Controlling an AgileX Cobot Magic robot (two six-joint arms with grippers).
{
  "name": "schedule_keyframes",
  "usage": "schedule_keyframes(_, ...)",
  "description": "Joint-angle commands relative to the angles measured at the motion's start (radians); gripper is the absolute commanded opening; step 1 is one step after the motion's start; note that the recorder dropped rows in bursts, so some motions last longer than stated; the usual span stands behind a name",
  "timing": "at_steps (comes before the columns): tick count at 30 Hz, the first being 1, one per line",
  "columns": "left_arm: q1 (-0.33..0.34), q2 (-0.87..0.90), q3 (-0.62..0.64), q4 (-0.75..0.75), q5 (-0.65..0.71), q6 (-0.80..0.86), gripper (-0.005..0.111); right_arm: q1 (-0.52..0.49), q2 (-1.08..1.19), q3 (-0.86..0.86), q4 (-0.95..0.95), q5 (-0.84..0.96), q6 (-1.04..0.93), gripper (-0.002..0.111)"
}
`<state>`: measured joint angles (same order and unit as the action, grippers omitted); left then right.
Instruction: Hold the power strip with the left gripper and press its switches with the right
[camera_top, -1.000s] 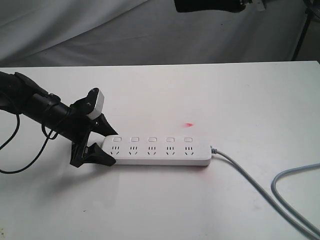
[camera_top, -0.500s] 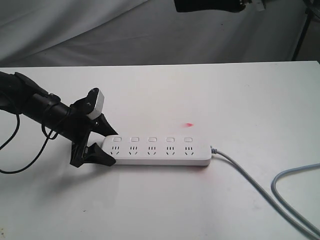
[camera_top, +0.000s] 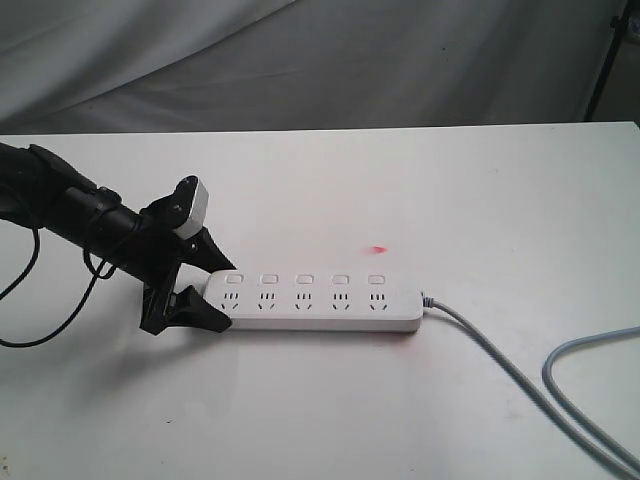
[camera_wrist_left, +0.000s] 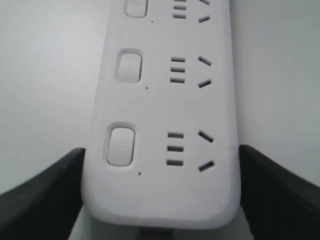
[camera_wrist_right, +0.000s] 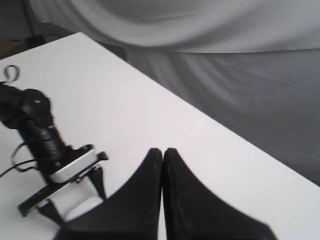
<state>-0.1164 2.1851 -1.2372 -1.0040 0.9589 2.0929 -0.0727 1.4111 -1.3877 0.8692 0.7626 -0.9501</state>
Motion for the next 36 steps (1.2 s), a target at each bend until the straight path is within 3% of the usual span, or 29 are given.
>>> schedule_keyframes(1,-0.004,0.001,0.003,-0.002,-0.018,0.002,0.039,-0.039,-0.07,0.002,-0.228,-0.109,0.284,0.0)
schedule_keyframes(13,-0.004,0.001,0.003,-0.002,-0.018,0.002,0.039,-0.057,-0.241,0.002,-0.567,-0.161,0.744,0.0)
schedule_keyframes(22,-0.004,0.001,0.003,-0.002,-0.018,0.002,0.039,-0.057,-0.375,0.026,-0.611,-0.175,0.838,0.0)
schedule_keyframes(28,-0.004,0.001,0.003,-0.002,-0.018,0.002,0.039,-0.057,-0.445,0.13,-0.695,-0.178,0.939,0.0)
schedule_keyframes(36,-0.004,0.001,0.003,-0.002,-0.018,0.002,0.039,-0.057,-0.54,0.256,-0.749,-0.174,0.921,0.0)
